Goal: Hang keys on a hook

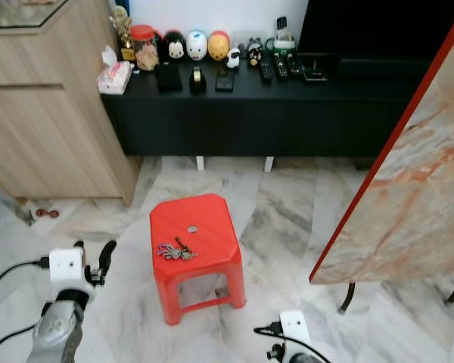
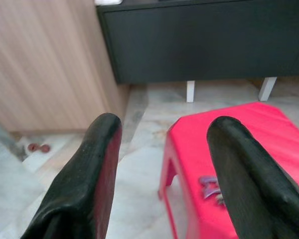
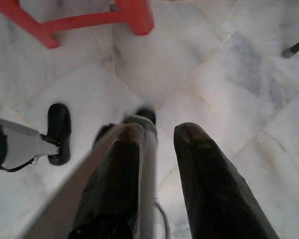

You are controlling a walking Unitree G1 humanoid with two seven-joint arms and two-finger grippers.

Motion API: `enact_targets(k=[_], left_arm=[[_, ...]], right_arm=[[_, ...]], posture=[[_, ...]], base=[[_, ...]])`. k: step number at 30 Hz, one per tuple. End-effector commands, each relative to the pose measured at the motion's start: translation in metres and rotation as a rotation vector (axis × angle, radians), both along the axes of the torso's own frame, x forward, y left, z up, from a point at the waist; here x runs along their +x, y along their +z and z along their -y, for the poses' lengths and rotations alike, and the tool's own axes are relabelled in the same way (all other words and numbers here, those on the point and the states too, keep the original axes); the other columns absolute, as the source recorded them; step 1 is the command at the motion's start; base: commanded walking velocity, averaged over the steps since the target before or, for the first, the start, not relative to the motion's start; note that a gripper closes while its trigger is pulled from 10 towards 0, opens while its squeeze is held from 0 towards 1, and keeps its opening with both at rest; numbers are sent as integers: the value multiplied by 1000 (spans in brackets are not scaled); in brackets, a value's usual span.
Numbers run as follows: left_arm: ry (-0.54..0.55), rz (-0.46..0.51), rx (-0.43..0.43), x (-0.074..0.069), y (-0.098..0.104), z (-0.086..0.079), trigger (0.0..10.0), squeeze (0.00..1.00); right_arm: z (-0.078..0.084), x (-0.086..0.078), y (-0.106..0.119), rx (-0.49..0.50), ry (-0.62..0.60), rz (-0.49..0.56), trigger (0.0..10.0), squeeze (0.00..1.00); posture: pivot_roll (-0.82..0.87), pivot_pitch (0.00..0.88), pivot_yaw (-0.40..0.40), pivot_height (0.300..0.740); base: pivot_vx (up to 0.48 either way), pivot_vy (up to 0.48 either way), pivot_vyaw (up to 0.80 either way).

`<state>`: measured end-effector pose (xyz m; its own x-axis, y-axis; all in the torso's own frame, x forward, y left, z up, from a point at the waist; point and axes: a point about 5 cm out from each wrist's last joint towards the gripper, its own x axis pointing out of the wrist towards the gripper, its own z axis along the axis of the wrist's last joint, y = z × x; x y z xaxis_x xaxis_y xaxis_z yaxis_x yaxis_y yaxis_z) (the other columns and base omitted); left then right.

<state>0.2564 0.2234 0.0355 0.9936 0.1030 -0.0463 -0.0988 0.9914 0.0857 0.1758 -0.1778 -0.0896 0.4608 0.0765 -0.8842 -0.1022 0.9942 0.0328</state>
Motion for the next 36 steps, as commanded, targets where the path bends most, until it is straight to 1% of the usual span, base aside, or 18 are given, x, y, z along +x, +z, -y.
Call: enact_targets(k=[1, 2, 7, 24, 36], left_arm=[[-18, -22, 0, -4, -6, 6, 10000, 0], [-18, -23, -1, -4, -6, 6, 10000, 0], [-6, -57, -5, -7, -11, 4, 10000, 0], [-22, -47, -23, -5, -11, 10, 10000, 0], [-43, -44, -28, -5, -11, 13, 10000, 0]], right_arm=[[6, -4, -1, -12, -23, -13, 10000, 0], [6, -4, -1, -5, -39, -8, 10000, 0], [6, -4, -1, -5, -32, -9, 10000, 0], [7, -4, -1, -2, -39, -2, 10000, 0], [7, -5, -1, -4, -38, 0, 10000, 0]], posture=[[20, 110, -35, 740], [20, 110, -35, 740], [18, 111, -37, 740], [15, 112, -41, 740], [17, 90, -42, 740]], base=[[281, 0, 0], [281, 0, 0], [56, 0, 0], [0, 0, 0], [0, 0, 0]])
